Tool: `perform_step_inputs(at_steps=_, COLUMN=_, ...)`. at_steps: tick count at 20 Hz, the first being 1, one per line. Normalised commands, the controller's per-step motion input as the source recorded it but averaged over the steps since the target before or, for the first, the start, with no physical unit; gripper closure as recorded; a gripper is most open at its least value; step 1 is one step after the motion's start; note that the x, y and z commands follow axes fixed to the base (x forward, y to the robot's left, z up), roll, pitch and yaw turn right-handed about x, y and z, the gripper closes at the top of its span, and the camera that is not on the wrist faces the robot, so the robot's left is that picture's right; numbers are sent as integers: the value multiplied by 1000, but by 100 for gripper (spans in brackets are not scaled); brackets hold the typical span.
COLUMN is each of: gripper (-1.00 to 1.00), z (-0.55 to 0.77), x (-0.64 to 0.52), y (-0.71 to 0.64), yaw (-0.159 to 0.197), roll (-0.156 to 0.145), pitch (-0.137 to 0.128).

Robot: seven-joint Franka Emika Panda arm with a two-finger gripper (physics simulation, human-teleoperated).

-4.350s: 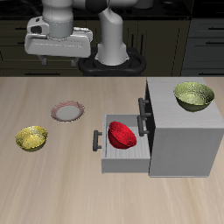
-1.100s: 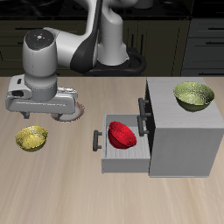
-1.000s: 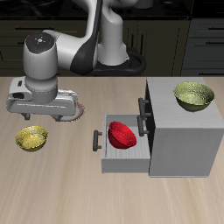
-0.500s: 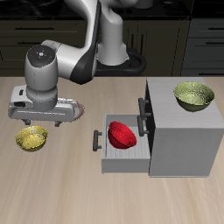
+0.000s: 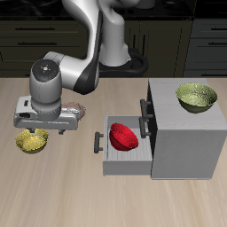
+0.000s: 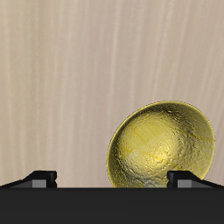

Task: Place the yellow bowl on the plate

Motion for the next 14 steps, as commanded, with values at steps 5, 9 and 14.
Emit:
perform_step_inputs(at_steps=5, gripper=-100, z=-268, x=-144, y=18, yaw=1, roll=-3, pitch=30)
perform_step_inputs(at_steps=9, gripper=-100, z=-312, x=-139, y=-10, yaw=-19, roll=13, pitch=34)
perform_step_inputs(at_steps=14, gripper=-100, z=-195, x=-127, y=-19, yaw=8, roll=6, pitch=19)
